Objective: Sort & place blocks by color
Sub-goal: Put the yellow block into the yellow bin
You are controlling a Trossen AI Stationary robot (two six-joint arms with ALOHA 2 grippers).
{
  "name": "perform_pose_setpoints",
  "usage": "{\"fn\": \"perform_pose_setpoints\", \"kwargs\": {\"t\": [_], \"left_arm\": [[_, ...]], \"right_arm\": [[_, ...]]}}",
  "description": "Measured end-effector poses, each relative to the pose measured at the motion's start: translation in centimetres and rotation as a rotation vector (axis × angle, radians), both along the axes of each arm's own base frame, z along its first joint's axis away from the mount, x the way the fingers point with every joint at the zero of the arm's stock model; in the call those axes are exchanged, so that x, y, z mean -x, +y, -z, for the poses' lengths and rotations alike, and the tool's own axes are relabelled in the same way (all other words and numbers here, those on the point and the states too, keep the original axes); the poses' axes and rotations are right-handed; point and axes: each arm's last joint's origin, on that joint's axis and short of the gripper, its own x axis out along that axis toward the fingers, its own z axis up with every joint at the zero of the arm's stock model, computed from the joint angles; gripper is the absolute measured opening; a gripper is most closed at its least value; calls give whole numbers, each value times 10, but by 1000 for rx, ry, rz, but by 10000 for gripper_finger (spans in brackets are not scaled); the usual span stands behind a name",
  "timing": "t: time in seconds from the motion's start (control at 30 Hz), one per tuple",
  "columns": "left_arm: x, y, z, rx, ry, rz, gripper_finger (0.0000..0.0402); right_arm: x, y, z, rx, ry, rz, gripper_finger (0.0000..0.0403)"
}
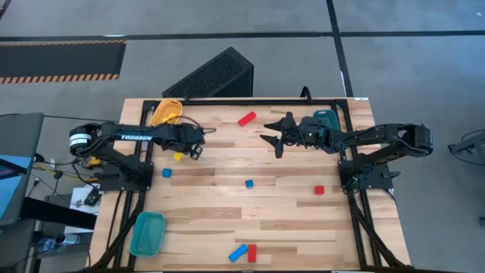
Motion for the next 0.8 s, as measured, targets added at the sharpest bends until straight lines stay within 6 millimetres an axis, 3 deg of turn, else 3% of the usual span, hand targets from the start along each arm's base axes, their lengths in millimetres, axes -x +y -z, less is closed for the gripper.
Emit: {"fn": "perform_pose_setpoints", "kwargs": {"t": [0.37,0.6,0.7,0.8], "left_arm": [[14,68,-44,-240,140,-77,83],[47,115,-41,-319,148,-249,83],[58,127,-42,-331,135,-289,91],[56,131,-41,-257,42,-216,110]], "right_arm": [[0,0,0,-3,-3,0,255],[-1,2,-1,-19,-12,-6,255],[-2,5,-2,-13,-31,-17,255],[-3,7,-5,-10,-40,-26,255]]}}
